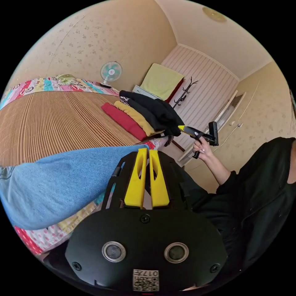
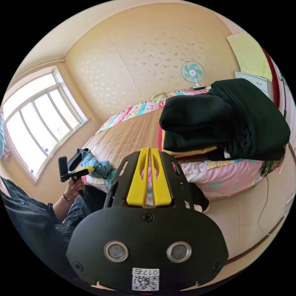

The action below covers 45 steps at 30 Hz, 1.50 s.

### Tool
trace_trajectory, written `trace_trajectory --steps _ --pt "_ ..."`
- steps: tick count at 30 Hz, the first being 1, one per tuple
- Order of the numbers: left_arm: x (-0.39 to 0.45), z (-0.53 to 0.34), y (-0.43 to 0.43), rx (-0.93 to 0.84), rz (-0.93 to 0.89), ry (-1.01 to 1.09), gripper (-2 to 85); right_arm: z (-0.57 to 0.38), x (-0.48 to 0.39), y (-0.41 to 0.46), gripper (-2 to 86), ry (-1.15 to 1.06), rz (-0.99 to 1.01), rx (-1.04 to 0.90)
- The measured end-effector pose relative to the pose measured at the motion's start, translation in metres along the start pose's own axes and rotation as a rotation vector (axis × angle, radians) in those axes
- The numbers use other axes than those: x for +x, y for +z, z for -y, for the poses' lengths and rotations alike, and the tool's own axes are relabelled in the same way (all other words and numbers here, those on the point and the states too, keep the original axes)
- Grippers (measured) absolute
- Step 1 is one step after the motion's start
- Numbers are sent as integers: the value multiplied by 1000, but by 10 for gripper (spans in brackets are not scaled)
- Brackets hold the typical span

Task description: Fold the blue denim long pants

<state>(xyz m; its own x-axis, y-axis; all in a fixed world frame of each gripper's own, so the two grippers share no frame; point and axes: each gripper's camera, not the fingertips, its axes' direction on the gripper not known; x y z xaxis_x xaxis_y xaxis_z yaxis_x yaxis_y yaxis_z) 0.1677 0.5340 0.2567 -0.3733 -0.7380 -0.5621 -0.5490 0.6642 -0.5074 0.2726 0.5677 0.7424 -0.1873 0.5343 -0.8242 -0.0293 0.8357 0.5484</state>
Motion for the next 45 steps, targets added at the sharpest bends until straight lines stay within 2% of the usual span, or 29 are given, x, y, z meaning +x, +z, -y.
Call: trace_trajectory --steps 4,6,11,15,22,24,27,30,33,35,36,40,43,45 --pt "41 -30 -6 -49 137 3 8 21 -53 56 28 -192 134 -112" --pt "48 -40 -11 -51 154 -16 26 39 -102 114 39 -322 299 -215" --pt "40 -72 -59 131 124 -168 70 86 -216 231 62 -440 544 -319" --pt "27 -103 -124 278 238 -313 77 108 -319 336 83 -475 634 -440" --pt "-3 -158 -198 438 454 -490 81 100 -397 512 95 -300 590 -639" --pt "-17 -149 -210 431 560 -471 92 87 -414 544 98 -280 474 -641" --pt "-61 -128 -232 424 709 -513 111 70 -426 565 95 -278 437 -673" --pt "-114 -110 -237 451 717 -540 113 55 -430 570 84 -254 532 -711" --pt "-170 -97 -213 352 797 -583 107 44 -440 564 56 -302 533 -729" --pt "-199 -94 -192 233 739 -618 71 41 -444 554 44 -330 515 -724" --pt "-203 -96 -184 235 630 -609 46 42 -447 541 40 -357 528 -701" --pt "-150 -112 -197 458 430 -521 6 58 -445 479 32 -416 641 -621" --pt "-83 -109 -230 574 437 -448 -4 88 -424 411 28 -411 752 -555" --pt "-38 -96 -250 616 473 -390 -7 121 -396 336 26 -432 839 -442"
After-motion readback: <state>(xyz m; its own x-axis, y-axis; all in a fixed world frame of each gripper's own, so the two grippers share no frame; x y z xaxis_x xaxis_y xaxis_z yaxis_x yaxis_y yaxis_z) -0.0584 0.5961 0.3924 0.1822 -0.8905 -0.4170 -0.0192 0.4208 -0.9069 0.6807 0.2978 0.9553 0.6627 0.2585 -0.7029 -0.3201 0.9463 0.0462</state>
